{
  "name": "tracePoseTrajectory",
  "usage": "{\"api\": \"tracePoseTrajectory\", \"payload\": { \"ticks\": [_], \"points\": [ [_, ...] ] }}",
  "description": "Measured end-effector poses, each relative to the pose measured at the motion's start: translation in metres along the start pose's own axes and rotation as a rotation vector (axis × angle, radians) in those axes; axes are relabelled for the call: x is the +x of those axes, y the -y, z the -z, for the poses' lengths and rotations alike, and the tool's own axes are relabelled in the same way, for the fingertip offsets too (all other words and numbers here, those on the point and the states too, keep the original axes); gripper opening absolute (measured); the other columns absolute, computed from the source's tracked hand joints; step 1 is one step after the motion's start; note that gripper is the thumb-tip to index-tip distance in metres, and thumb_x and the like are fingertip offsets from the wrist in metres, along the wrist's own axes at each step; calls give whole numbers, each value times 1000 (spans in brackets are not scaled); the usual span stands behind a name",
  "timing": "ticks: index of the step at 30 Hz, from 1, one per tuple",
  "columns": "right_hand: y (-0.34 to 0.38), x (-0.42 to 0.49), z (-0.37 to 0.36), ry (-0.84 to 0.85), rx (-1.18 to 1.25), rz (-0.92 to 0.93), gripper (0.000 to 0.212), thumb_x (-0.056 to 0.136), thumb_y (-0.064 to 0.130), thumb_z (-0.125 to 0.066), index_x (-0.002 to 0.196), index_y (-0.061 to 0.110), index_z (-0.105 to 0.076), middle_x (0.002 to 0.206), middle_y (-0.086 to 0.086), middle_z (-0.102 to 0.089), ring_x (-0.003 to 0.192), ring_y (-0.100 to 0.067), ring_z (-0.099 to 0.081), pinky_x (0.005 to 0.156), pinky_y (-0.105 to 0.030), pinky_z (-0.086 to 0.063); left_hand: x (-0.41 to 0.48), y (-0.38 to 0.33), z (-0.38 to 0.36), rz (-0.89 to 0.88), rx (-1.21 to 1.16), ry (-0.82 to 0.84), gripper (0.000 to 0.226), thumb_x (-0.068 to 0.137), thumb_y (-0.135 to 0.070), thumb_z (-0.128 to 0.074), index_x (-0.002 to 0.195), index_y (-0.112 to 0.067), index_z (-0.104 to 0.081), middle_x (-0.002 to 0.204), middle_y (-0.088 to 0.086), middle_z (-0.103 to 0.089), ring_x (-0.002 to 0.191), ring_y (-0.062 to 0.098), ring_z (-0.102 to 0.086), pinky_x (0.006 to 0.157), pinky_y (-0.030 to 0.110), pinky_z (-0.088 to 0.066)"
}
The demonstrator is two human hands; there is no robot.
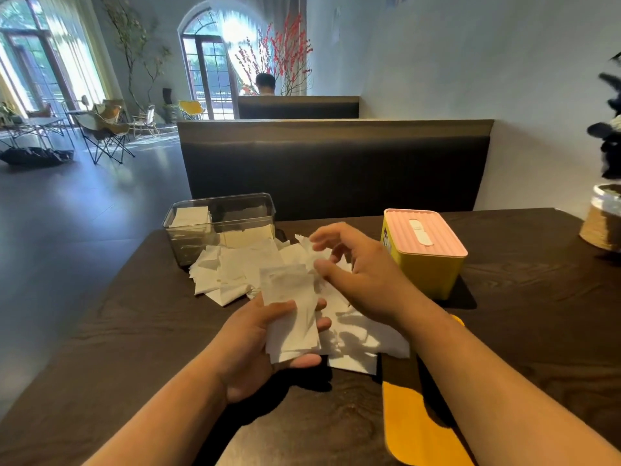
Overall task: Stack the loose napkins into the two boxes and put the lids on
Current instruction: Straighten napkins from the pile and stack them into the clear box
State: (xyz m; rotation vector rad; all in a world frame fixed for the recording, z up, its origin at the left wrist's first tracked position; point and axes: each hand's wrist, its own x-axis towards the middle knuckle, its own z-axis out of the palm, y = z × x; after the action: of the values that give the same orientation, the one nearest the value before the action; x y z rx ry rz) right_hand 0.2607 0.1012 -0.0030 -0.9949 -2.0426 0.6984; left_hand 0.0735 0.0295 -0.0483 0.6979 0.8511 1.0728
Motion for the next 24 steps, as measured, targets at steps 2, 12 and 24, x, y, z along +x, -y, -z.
{"api": "tracePoseTrajectory", "payload": {
  "ticks": [2,12,24],
  "points": [
    [-2,3,12,-17,-11,-90,14,104,36,-62,117,41,-60,110,23,-61,100,-2,-60,74,-12,-48,-1,0,-2,13,13,-5,38,110,-21,-45,147,-25,-50,132,12,-73,119,34,-72,76,49,-64],
    [-15,-11,59,395,-390,-396,27,99,38,-68,125,30,-64,118,9,-67,100,-8,-65,78,-20,-56,-8,-5,-5,34,4,-26,36,111,-20,-43,145,-26,-50,131,13,-73,120,35,-71,76,51,-62],
    [-38,-34,43,508,-625,-428,59,80,63,-79,123,30,-59,118,9,-52,100,-14,-57,84,-27,-57,-12,-1,-10,17,57,-68,29,111,-19,-42,133,-31,-57,127,10,-75,117,32,-73,73,49,-63]
  ]
}}
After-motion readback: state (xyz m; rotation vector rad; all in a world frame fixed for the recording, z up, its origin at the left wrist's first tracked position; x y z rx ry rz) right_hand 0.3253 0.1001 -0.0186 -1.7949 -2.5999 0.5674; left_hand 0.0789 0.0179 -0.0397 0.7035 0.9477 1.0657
